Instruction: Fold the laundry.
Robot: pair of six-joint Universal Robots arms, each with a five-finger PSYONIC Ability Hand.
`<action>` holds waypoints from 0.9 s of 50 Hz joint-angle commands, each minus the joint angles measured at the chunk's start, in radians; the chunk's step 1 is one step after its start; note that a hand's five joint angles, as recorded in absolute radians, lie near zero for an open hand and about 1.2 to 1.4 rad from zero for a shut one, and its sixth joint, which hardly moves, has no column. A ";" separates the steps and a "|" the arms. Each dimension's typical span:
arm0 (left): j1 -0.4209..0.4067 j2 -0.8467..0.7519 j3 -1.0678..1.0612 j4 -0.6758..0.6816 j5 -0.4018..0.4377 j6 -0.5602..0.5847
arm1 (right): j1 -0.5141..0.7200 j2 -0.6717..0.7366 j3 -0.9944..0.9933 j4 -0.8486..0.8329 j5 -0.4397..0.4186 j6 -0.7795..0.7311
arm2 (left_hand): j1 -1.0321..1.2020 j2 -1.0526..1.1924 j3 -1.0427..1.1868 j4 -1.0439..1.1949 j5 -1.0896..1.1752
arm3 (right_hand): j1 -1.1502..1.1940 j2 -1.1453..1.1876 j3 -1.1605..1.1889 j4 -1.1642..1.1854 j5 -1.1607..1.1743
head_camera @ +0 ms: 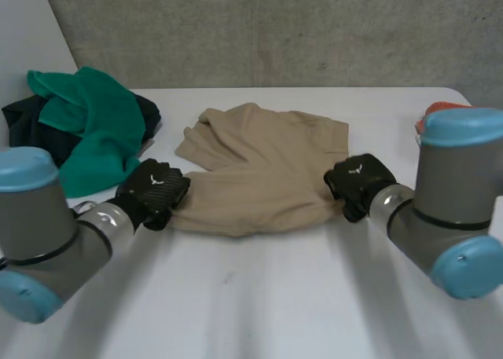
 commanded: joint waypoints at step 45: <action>-0.074 0.038 1.012 -0.043 -0.136 -0.286 | -0.031 -0.135 -0.615 -0.388 0.020 0.019 | 0.237 0.203 0.212 0.204 0.229 | 0.307 0.233 0.210 0.203 0.245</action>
